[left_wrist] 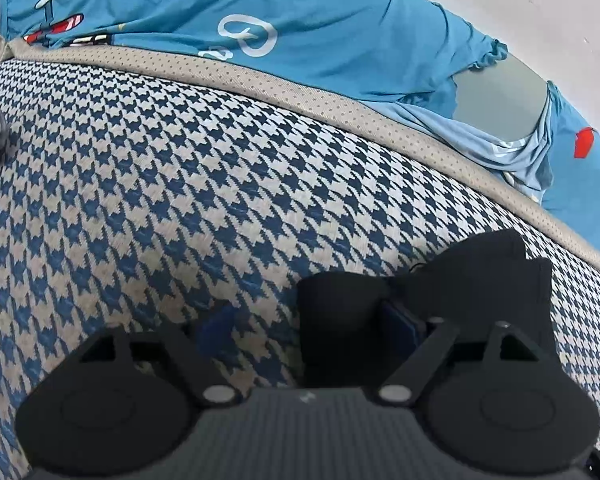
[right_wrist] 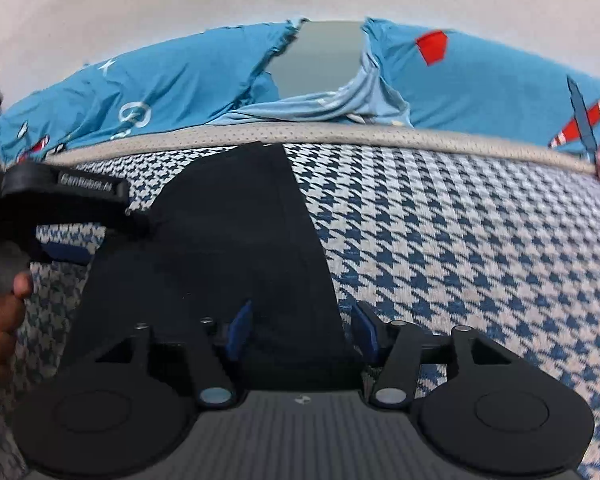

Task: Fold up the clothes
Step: 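Release the folded black shirt and withdraw the right gripper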

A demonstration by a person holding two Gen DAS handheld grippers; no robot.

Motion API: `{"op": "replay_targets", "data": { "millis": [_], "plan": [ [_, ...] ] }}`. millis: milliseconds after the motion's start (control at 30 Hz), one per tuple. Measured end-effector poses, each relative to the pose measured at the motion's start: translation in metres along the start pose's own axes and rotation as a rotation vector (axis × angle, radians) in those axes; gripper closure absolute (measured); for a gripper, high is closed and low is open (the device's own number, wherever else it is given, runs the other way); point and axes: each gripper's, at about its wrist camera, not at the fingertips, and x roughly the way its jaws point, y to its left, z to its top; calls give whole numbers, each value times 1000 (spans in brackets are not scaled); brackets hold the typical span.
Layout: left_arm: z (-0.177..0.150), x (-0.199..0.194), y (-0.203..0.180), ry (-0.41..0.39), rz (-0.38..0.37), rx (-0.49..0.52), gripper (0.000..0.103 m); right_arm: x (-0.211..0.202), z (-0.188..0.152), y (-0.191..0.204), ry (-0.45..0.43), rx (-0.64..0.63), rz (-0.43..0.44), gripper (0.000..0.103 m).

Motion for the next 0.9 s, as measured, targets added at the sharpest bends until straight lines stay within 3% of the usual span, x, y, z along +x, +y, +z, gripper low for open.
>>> {"op": "replay_targets", "data": {
  "millis": [433, 900],
  "plan": [
    [-23, -38, 4, 19, -31, 76, 17, -44, 5, -4, -25, 99, -2, 48],
    [-62, -76, 7, 30, -44, 154, 13, -84, -34, -16, 56, 194, -72, 47]
  ]
}}
